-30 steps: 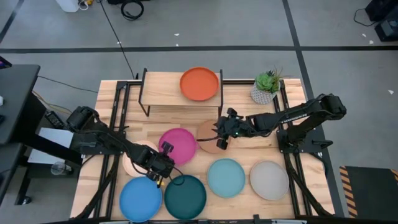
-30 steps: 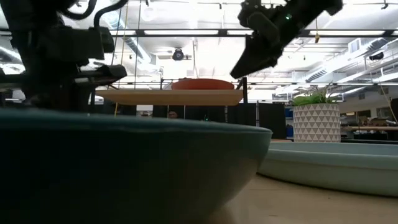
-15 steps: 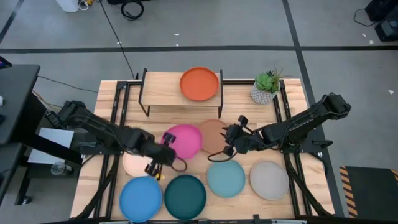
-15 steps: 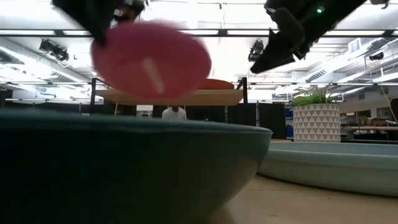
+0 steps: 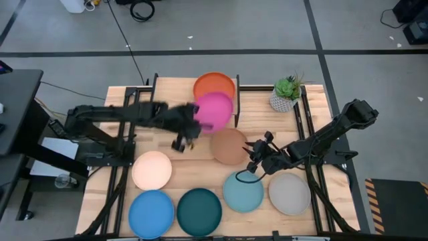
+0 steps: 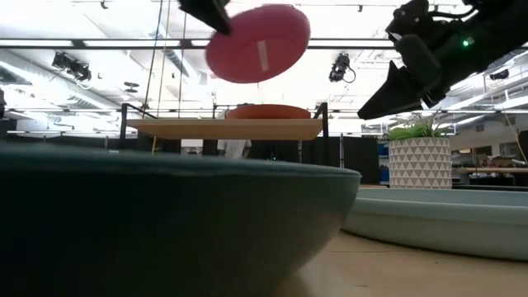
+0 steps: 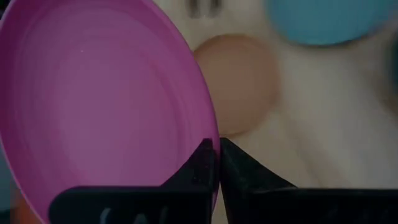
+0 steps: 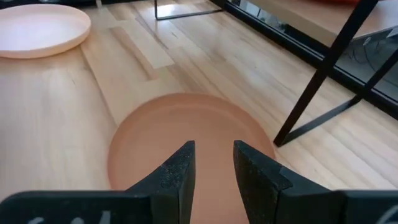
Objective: Place and stack plates onto a shelf
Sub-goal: Stack the pink plate on top of the dark orange plate on the shelf
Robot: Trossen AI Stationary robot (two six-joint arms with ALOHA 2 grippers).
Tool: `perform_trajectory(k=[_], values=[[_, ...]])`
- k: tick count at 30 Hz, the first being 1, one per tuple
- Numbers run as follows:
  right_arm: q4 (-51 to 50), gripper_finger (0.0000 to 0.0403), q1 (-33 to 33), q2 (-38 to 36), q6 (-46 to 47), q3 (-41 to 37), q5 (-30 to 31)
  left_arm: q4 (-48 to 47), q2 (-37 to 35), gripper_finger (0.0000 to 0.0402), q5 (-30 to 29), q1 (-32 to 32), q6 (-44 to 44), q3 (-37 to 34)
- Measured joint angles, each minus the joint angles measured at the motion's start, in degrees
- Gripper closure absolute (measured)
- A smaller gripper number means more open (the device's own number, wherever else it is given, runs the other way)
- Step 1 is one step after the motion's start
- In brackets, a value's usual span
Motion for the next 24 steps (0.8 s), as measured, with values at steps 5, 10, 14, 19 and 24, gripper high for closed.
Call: perform_trajectory(k=[5,10,14,19,24], values=[[0.90,0.0287,0.12,-0.49,-1.91,-1.02,3.84,-4.92,7.07,0.0386,-2.99,6.45,6.10,7.79],[0.94,0.0287,0.71,-0.74,-2.14,-1.02,7.70,-6.48,14.21,0.0386,-6.21,10.12,12.47,13.01],[1.03,0.0287,1.94,-0.74,-1.56,-1.14,9.67,-7.88,17.39,0.0386,-6.64,12.95,14.58,14.74],[1.08,0.0287,3.35,-0.72,-1.12,-1.17,11.45,-7.93,18.07,0.0359,-6.87,15.67,14.63,14.74],[1.35,0.0287,3.90,-0.72,-0.79,-1.17,11.74,-7.80,18.07,0.0326,-4.85,16.02,14.11,14.74]])
